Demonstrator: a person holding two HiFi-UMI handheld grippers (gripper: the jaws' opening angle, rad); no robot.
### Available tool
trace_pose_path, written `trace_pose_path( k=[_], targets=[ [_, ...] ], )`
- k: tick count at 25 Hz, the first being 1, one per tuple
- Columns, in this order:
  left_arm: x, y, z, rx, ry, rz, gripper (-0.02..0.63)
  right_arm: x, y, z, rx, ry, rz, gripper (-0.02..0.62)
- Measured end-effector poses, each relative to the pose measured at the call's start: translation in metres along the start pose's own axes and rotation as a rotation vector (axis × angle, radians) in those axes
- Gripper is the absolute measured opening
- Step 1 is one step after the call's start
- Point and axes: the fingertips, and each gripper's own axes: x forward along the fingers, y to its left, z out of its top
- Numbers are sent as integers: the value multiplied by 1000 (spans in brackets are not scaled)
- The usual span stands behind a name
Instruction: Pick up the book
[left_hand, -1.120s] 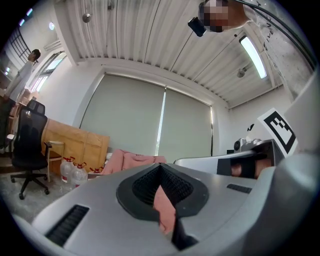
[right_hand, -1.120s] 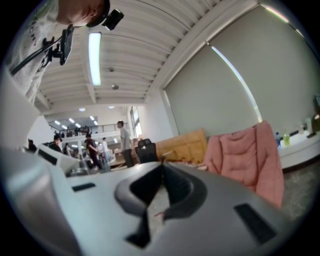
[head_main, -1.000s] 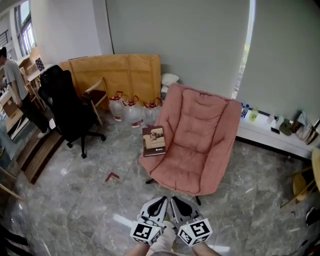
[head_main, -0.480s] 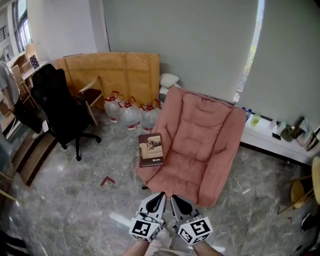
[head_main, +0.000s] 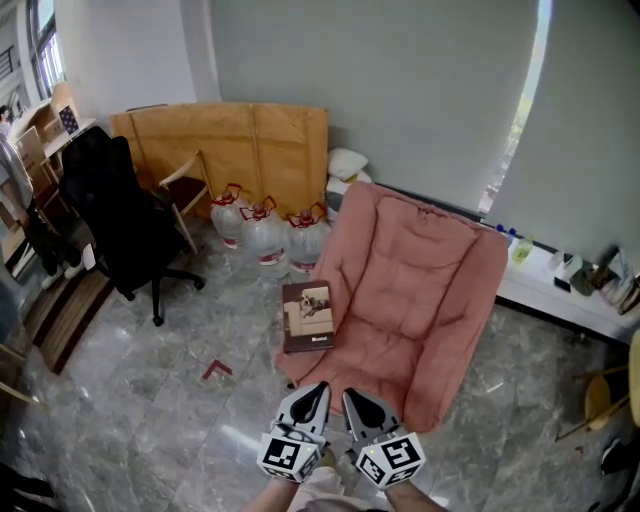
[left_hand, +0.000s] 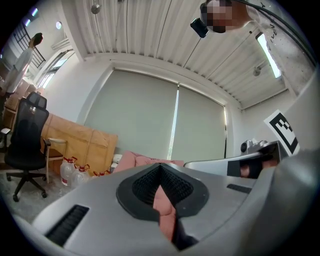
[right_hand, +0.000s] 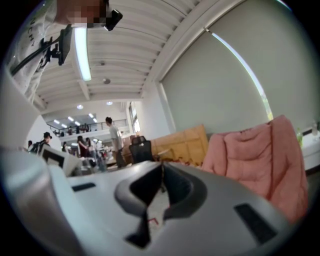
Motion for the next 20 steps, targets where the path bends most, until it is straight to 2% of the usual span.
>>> trace_pose_path(
  k=[7,13,20],
  targets=[
    [21,29,-5,-2,21,15,21,40,-12,-5,13,23,24,14],
    [35,39,-12,-24,27,21,21,47,-33,-12,64,31,-8,14],
    [48,47,-41,-15,76,43,21,64,-56,-31,118,90,21,14]
  ],
)
